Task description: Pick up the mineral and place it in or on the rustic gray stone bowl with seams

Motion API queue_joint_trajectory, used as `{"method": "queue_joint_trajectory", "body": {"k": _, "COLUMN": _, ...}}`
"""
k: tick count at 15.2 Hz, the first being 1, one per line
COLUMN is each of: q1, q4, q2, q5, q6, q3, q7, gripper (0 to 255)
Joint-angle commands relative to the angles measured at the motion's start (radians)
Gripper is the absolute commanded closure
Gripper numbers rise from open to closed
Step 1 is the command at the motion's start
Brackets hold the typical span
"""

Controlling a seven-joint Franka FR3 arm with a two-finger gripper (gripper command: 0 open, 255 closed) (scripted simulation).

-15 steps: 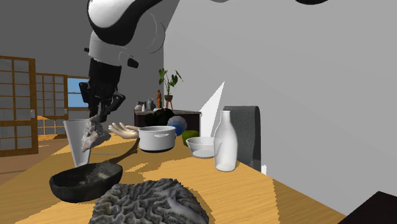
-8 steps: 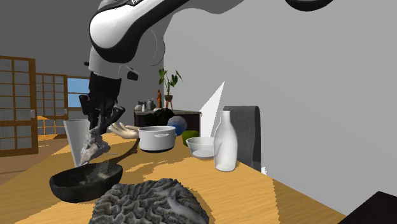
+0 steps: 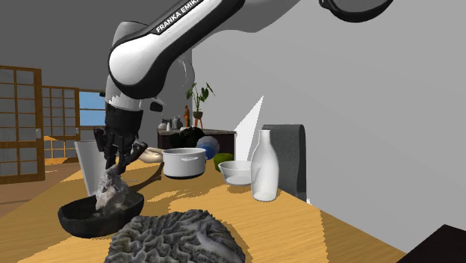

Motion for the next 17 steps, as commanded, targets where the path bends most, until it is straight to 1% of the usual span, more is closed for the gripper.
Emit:
{"method": "queue_joint_trajectory", "body": {"k": 1, "q1": 0.004, "q4": 0.008, "q2": 0.018, "q5": -0.006, "q6": 0.012, "q3": -0.006, "q7": 0.003, "gripper": 255}}
{"method": "queue_joint_trajectory", "body": {"k": 8, "q1": 0.004, "q4": 0.008, "q2": 0.018, "q5": -0.006, "q6": 0.012, "q3": -0.006, "q7": 0.003, "gripper": 255}}
{"method": "queue_joint_trajectory", "body": {"k": 9, "q1": 0.005, "q4": 0.008, "q2": 0.018, "q5": -0.006, "q6": 0.012, "q3": -0.006, "q7": 0.003, "gripper": 0}}
{"method": "queue_joint_trajectory", "body": {"k": 14, "q1": 0.004, "q4": 0.008, "q2": 0.018, "q5": -0.006, "q6": 0.012, "q3": -0.006, "q7": 0.003, "gripper": 0}}
{"method": "queue_joint_trajectory", "body": {"k": 17, "q1": -0.021, "q4": -0.069, "q2": -0.081, "q5": 0.015, "q6": -0.012, "q3": 0.019, "q7": -0.001, "gripper": 0}}
